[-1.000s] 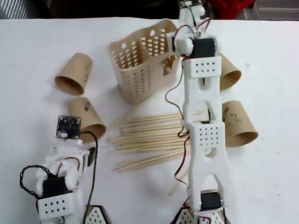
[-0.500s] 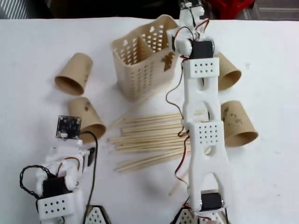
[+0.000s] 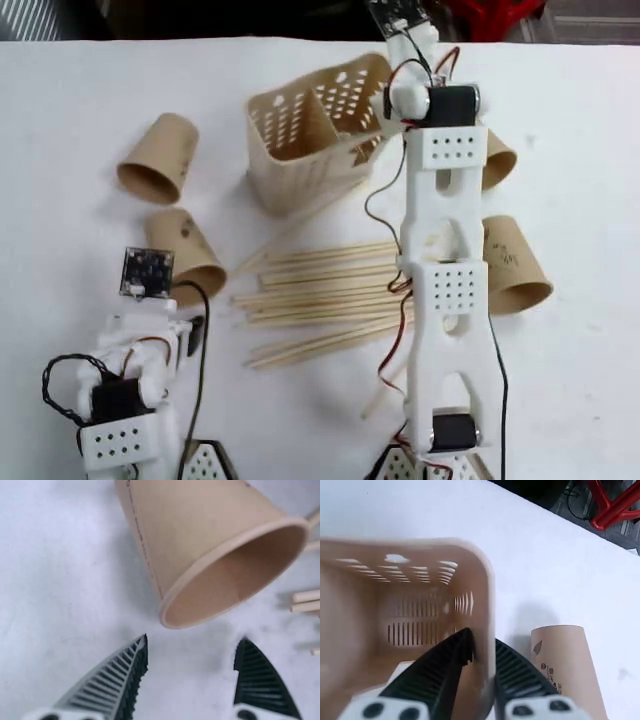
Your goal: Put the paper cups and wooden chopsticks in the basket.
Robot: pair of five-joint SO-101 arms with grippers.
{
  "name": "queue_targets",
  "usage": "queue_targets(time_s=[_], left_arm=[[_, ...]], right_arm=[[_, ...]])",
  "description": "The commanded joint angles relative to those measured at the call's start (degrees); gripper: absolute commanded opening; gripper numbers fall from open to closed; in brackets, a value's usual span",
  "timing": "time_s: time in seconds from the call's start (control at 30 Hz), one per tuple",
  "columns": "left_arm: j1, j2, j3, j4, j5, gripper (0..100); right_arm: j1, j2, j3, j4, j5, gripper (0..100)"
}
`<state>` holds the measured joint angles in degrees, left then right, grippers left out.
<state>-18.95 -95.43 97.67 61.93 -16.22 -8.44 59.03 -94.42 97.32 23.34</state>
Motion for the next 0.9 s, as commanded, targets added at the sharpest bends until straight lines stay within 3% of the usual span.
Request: queue_targets(time_s=[0.0, 0.3, 0.87], left_arm=[[-0.1, -0.5, -0.3, 0.1, -0.4, 28], [-0.1, -0.5, -0.3, 0.1, -0.4, 28], [-0.1, -0.5, -0.3, 0.1, -0.4, 28]], right_arm=[[0.7, -6.6, 9.6, 1.7, 1.1, 1.4], [-0.5, -27.5, 42.9, 1.5, 2.9, 1.4], [-0.5, -45.0, 67.1, 1.6, 3.1, 1.4]])
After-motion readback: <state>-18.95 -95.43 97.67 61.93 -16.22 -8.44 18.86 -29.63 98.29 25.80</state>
